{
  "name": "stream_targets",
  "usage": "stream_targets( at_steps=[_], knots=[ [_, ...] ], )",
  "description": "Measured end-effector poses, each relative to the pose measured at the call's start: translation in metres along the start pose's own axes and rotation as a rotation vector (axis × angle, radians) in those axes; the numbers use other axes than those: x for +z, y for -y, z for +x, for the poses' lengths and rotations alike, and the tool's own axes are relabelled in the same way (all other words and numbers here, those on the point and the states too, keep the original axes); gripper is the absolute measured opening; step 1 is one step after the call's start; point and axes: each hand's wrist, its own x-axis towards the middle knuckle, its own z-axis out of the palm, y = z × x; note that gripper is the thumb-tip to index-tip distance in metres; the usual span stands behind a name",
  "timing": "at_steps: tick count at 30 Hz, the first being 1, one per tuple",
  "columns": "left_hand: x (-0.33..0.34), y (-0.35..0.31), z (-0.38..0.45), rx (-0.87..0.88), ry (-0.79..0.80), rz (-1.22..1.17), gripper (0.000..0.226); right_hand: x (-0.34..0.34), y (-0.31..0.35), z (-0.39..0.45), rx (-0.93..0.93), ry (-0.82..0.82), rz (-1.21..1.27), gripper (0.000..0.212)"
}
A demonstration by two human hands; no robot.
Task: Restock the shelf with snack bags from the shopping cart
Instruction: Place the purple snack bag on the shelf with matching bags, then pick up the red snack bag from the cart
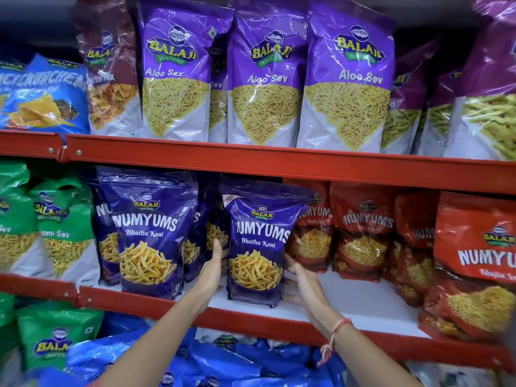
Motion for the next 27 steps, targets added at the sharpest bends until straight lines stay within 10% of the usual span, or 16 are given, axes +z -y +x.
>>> stream_targets(
  at_steps=[12, 19, 27],
  knots=[
    [-0.008, 0.003, -0.047, 0.009, 0.016, 0.053, 0.069, -0.005, -0.005, -0.048, -0.121, 0.027, -0.085, 0.034],
    [0.005, 0.052, -0.121, 0.344, -0.059, 0.13, 0.028, -0.04, -0.051, -0.136, -0.349, -0.064, -0.194, 0.018],
    [0.064, 0.197, -0.197, 0.036, 0.238, 0.285, 0.011, -0.15, -0.179, -0.233, -0.069, -0.143, -0.469, 0.012]
  ],
)
